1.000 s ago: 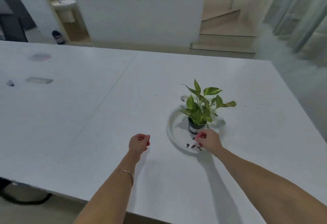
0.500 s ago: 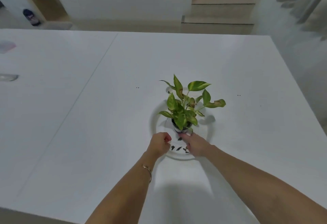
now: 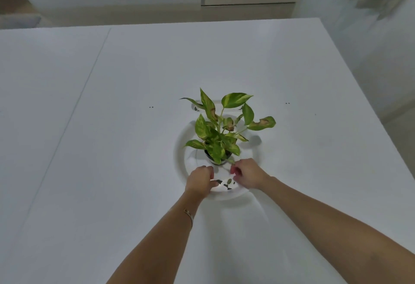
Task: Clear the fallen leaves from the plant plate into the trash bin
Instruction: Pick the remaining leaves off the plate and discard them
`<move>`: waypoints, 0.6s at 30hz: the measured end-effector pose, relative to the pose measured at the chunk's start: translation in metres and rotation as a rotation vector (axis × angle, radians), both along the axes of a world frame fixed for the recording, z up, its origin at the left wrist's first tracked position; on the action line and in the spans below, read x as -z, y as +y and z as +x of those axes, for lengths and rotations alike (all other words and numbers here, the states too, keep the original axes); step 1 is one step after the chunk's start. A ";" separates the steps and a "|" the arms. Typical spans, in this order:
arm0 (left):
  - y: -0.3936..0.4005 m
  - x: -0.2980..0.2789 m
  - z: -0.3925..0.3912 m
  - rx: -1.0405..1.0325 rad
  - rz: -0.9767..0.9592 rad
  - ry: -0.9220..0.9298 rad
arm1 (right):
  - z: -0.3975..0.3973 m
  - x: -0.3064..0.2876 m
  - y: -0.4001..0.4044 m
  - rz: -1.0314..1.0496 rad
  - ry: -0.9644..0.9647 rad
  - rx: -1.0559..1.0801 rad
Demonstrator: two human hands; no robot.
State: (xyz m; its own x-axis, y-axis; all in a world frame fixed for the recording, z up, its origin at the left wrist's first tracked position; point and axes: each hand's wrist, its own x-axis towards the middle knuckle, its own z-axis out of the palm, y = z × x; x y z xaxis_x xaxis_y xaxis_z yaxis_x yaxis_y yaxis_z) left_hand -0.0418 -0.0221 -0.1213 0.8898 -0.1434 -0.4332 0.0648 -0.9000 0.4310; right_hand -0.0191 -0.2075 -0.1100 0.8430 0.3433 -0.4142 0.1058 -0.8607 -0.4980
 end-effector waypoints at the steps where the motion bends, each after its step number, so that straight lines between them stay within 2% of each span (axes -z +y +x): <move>1: 0.002 0.000 -0.001 0.011 -0.021 -0.020 | -0.002 -0.001 0.003 -0.006 0.020 0.007; 11: 0.006 -0.001 -0.008 0.307 -0.015 -0.168 | -0.022 0.011 0.035 -0.068 -0.022 0.147; 15: 0.006 0.001 -0.008 0.296 -0.008 -0.138 | -0.023 0.013 0.034 -0.050 -0.024 0.121; 18: 0.004 0.001 -0.007 0.256 -0.019 -0.118 | -0.024 0.011 0.032 -0.082 -0.027 0.017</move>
State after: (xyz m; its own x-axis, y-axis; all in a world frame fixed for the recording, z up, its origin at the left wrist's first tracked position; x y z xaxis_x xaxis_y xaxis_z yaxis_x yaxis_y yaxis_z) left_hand -0.0488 -0.0178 -0.1221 0.8679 -0.3768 -0.3237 -0.2152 -0.8725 0.4387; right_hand -0.0428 -0.1759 -0.1215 0.8597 0.2949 -0.4171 0.1038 -0.9004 -0.4226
